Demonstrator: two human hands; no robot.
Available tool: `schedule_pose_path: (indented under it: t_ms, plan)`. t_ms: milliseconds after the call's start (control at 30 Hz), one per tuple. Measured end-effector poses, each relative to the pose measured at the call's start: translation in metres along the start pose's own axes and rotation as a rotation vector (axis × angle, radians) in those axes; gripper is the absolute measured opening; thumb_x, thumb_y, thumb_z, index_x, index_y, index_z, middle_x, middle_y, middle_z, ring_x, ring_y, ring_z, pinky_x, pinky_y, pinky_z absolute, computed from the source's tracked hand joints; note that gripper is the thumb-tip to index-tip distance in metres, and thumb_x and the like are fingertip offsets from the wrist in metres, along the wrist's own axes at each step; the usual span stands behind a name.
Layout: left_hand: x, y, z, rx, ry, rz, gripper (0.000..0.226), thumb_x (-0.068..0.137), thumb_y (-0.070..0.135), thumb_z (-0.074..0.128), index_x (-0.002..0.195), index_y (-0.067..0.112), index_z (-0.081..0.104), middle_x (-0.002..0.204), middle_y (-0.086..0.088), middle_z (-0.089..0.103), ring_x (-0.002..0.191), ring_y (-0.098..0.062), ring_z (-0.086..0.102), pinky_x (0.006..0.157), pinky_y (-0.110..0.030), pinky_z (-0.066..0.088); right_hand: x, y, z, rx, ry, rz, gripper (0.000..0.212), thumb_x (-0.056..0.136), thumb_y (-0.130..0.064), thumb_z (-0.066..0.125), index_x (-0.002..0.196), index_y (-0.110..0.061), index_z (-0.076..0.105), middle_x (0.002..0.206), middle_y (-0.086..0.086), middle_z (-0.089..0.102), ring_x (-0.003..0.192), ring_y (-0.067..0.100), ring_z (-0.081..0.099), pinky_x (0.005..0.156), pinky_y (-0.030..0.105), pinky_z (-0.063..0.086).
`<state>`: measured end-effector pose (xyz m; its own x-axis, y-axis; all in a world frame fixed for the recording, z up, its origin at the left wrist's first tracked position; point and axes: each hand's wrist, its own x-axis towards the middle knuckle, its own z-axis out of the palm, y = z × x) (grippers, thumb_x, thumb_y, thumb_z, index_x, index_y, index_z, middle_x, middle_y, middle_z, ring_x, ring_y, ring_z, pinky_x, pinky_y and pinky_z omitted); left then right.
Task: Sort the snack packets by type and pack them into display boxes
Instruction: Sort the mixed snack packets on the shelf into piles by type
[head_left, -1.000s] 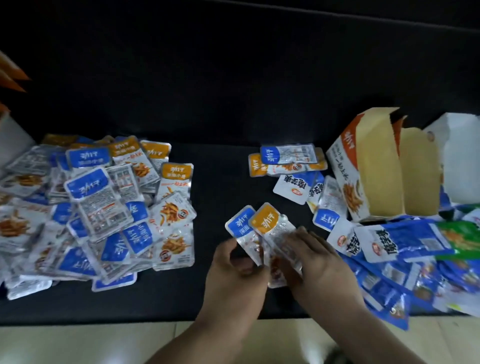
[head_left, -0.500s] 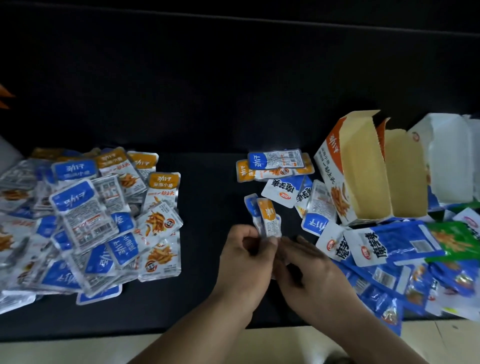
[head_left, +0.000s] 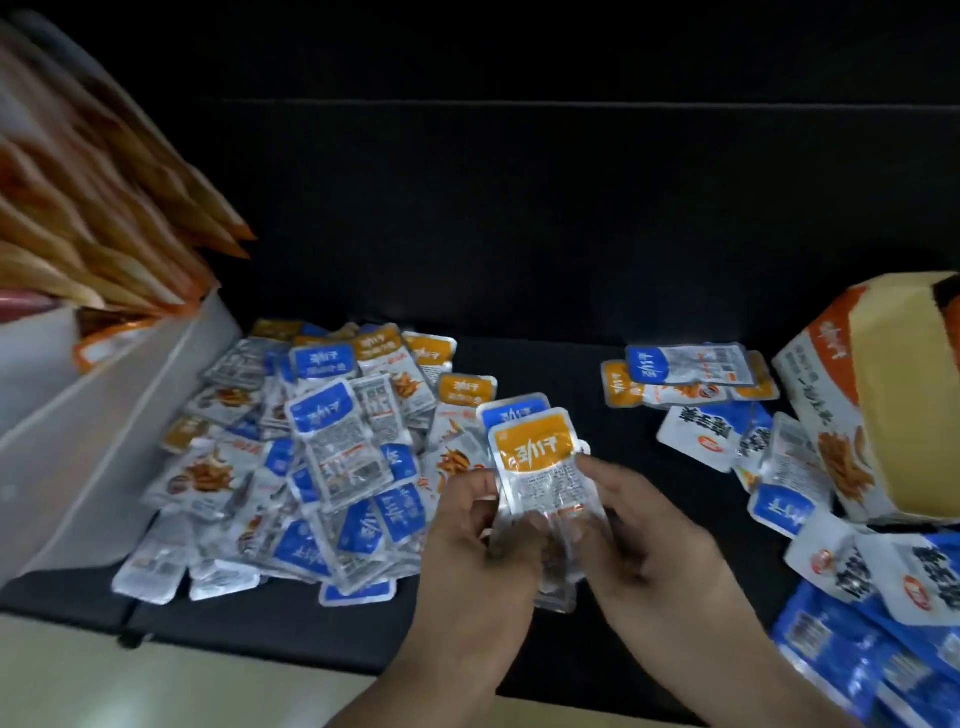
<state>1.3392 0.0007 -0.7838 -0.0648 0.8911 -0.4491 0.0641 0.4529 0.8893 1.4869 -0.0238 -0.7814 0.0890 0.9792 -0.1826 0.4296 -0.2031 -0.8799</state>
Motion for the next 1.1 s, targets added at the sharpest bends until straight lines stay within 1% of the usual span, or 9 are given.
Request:
schedule_pose_path:
  t_ms: [133, 233, 333, 467, 567, 700, 867, 933, 1100]
  plan:
    - [0.021, 0.012, -0.047, 0.098, 0.145, 0.127, 0.021, 0.098, 0.013, 0.069, 0.102, 0.032, 0.061, 0.088, 0.024, 0.074, 0.08, 0.003, 0.071, 0.061, -0.008, 0.048, 0.019, -0.026, 0.023, -0.023, -0.156, -0.021, 0.056, 0.099, -0.007, 0.06, 0.126, -0.056, 0.06, 0.115, -0.03, 0.07, 0.111, -0.007, 0.065, 0.096, 0.019, 0.054]
    - [0.04, 0.021, -0.083, 0.235, 0.285, 0.216, 0.022, 0.098, 0.015, 0.068, 0.093, 0.033, 0.056, 0.084, 0.03, 0.067, 0.072, 0.007, 0.065, 0.055, -0.009, 0.045, 0.049, -0.049, 0.05, -0.109, -0.275, 0.005, 0.043, 0.102, -0.022, 0.056, 0.129, -0.056, 0.059, 0.11, -0.025, 0.068, 0.091, 0.006, 0.072, 0.079, 0.03, 0.062]
    - [0.058, 0.031, -0.114, 0.327, 0.415, 0.251, 0.015, 0.098, 0.021, 0.066, 0.105, 0.032, 0.058, 0.083, 0.012, 0.071, 0.07, -0.009, 0.067, 0.058, -0.03, 0.053, 0.076, -0.073, 0.074, -0.2, -0.317, -0.056, 0.035, 0.101, -0.036, 0.058, 0.132, -0.053, 0.054, 0.115, -0.024, 0.062, 0.071, 0.005, 0.068, 0.06, 0.026, 0.058]
    - [0.066, 0.033, -0.139, 0.813, 0.541, 0.32, 0.063, 0.083, 0.029, 0.077, 0.141, 0.019, 0.052, 0.141, -0.008, 0.055, 0.127, -0.035, 0.052, 0.101, -0.054, 0.046, 0.081, -0.067, 0.062, -0.36, -0.271, -0.06, 0.043, 0.1, -0.043, 0.059, 0.14, -0.051, 0.049, 0.127, -0.028, 0.049, 0.109, 0.002, 0.063, 0.09, 0.028, 0.058]
    - [0.057, 0.028, -0.119, 0.833, 0.421, 0.476, 0.067, 0.081, 0.024, 0.079, 0.142, 0.021, 0.053, 0.157, -0.011, 0.038, 0.141, -0.041, 0.035, 0.11, -0.061, 0.033, 0.075, -0.033, 0.025, -0.448, -0.141, 0.028, 0.055, 0.097, -0.046, 0.063, 0.148, -0.045, 0.045, 0.158, -0.018, 0.035, 0.147, 0.004, 0.033, 0.118, 0.031, 0.037]
    - [0.05, 0.012, -0.076, 0.78, 0.208, 0.609, 0.057, 0.082, 0.02, 0.082, 0.136, 0.021, 0.062, 0.158, -0.007, 0.04, 0.143, -0.035, 0.036, 0.107, -0.061, 0.041, 0.073, 0.014, -0.035, -0.562, 0.12, 0.288, 0.063, 0.092, -0.047, 0.064, 0.15, -0.039, 0.041, 0.163, 0.004, 0.029, 0.153, 0.026, 0.021, 0.122, 0.046, 0.03]
    - [0.038, -0.001, -0.027, 0.765, 0.026, 0.732, 0.044, 0.088, 0.027, 0.076, 0.13, 0.023, 0.066, 0.156, 0.003, 0.045, 0.14, -0.026, 0.044, 0.105, -0.056, 0.048, 0.072, 0.048, -0.059, -0.615, 0.066, 0.522, 0.082, 0.095, -0.054, 0.056, 0.162, -0.032, 0.014, 0.172, 0.01, -0.004, 0.158, 0.035, -0.008, 0.128, 0.047, 0.01]
    - [0.035, -0.008, -0.01, 0.793, -0.037, 0.752, 0.048, 0.084, 0.024, 0.082, 0.129, 0.025, 0.067, 0.156, 0.002, 0.045, 0.141, -0.024, 0.042, 0.108, -0.051, 0.045, 0.065, 0.058, -0.055, -0.56, 0.039, 0.465, 0.081, 0.099, -0.049, 0.053, 0.164, -0.032, 0.008, 0.173, 0.003, -0.009, 0.157, 0.033, -0.016, 0.129, 0.049, 0.006]
    - [0.034, -0.021, 0.033, 0.95, -0.18, 0.812, 0.052, 0.074, 0.025, 0.088, 0.122, 0.022, 0.069, 0.153, -0.004, 0.049, 0.136, -0.027, 0.049, 0.101, -0.049, 0.051, 0.033, 0.08, -0.066, -0.492, 0.13, 0.113, 0.064, 0.1, -0.023, 0.055, 0.159, -0.034, 0.033, 0.17, -0.013, 0.013, 0.158, 0.008, -0.006, 0.129, 0.038, 0.015]
